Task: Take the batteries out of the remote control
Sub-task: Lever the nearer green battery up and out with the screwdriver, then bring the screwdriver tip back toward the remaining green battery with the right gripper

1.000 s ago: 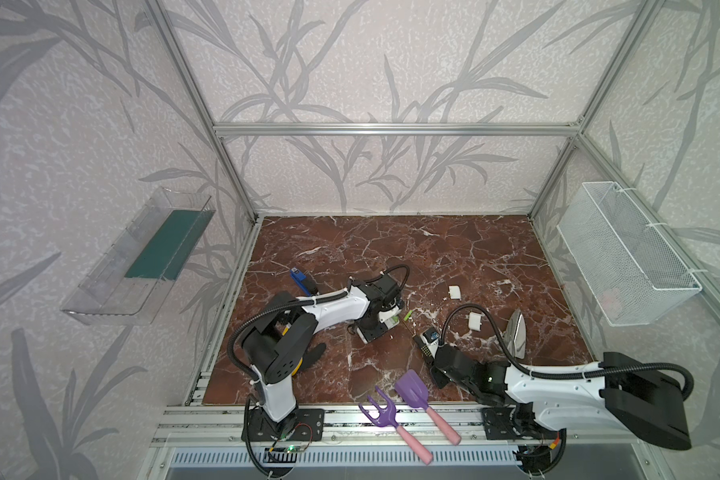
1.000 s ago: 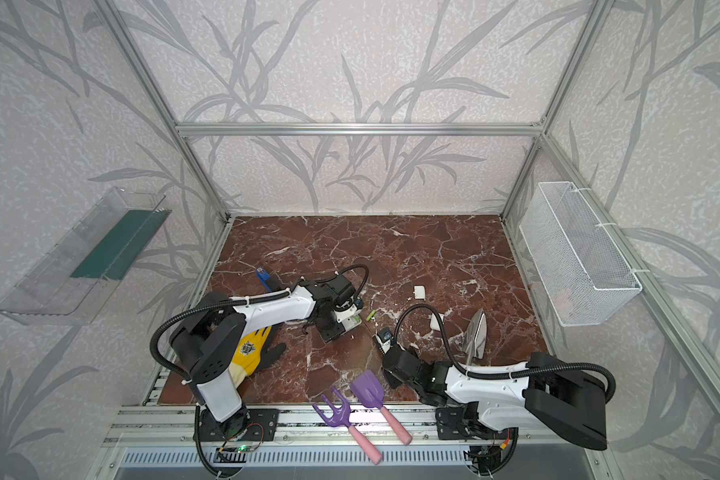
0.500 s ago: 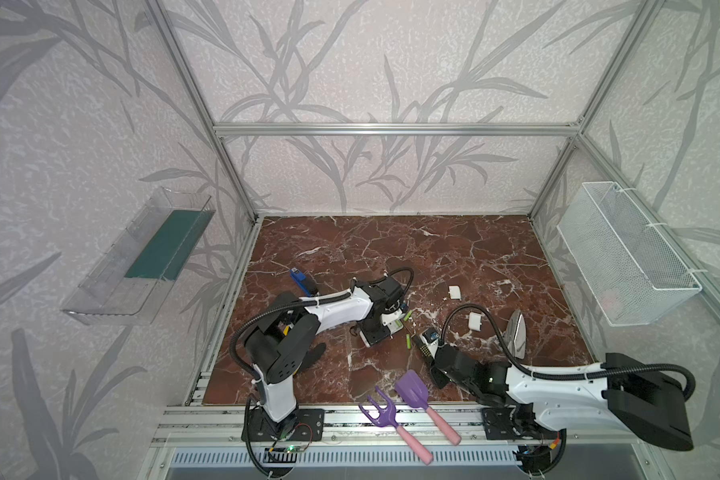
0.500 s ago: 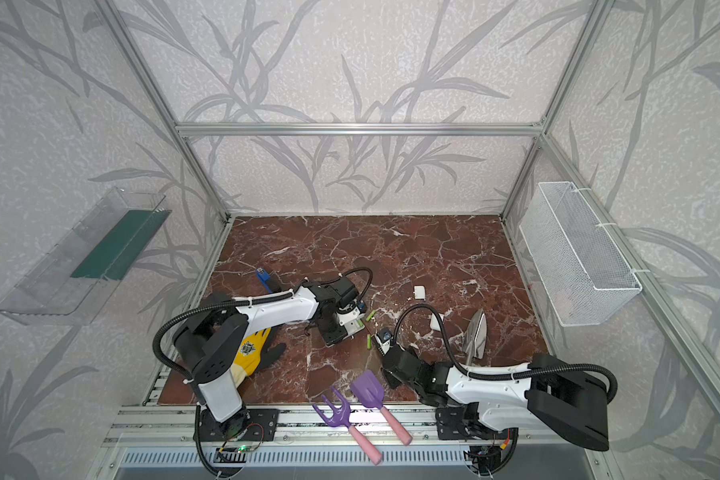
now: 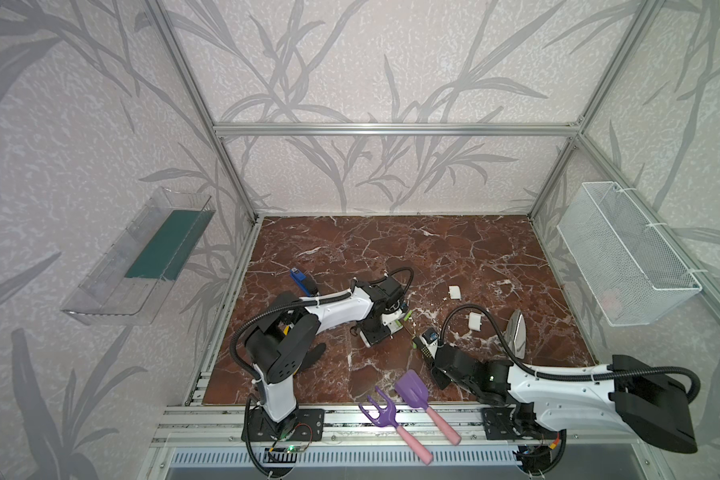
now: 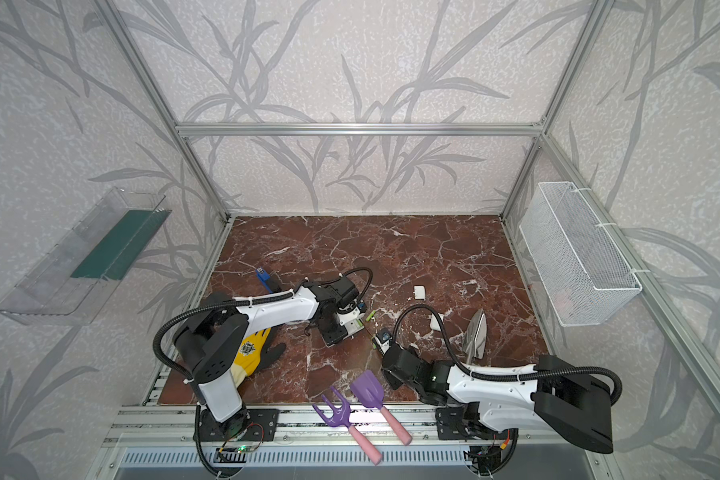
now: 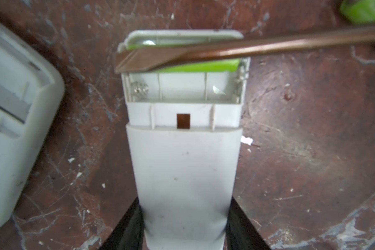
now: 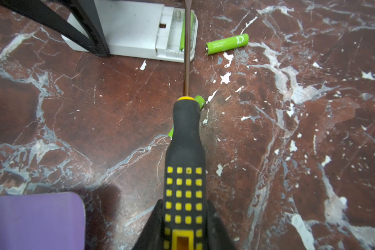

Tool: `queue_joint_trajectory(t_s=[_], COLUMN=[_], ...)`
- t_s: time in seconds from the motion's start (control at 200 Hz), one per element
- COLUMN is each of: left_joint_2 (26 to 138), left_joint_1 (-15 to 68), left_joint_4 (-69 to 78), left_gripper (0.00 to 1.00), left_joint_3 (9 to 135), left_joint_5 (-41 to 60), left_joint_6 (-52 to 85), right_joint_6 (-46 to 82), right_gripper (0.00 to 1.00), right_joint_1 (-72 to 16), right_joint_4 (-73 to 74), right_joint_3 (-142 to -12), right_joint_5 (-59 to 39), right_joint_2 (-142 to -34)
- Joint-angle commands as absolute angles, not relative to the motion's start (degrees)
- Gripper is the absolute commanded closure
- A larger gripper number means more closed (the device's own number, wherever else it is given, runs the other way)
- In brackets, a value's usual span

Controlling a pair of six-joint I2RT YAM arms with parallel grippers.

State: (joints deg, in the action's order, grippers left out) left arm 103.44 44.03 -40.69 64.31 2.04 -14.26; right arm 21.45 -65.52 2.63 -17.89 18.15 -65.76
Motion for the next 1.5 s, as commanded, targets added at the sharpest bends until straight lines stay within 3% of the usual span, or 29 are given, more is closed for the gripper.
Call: queue_joint_trajectory(t_s=[0.0, 0.74, 1.495], left_joint_2=[102.5, 102.7, 101.9], left_joint_1=[43.7, 43.8, 44.1], left_joint_4=[-39.2, -41.0, -37.2], left_gripper=[0.63, 0.65, 0.65], left_joint_3=[62.9, 63.7, 62.9], left_joint_5=[-0.3, -3.9, -3.4], left_joint_6=[-13.4, -0.6, 2.9], right_joint_6=[21.5, 26.2, 31.3], right_gripper=[1.00, 1.00, 1.00], right_joint_1=[-65.5, -65.3, -65.3], right_joint_4=[-0.2, -31.7, -34.4], right_joint_3=[-20.0, -40.1, -47.3], right_joint_5=[18.8, 11.3, 10.6], right_joint_2=[-63.6, -69.7, -75.8])
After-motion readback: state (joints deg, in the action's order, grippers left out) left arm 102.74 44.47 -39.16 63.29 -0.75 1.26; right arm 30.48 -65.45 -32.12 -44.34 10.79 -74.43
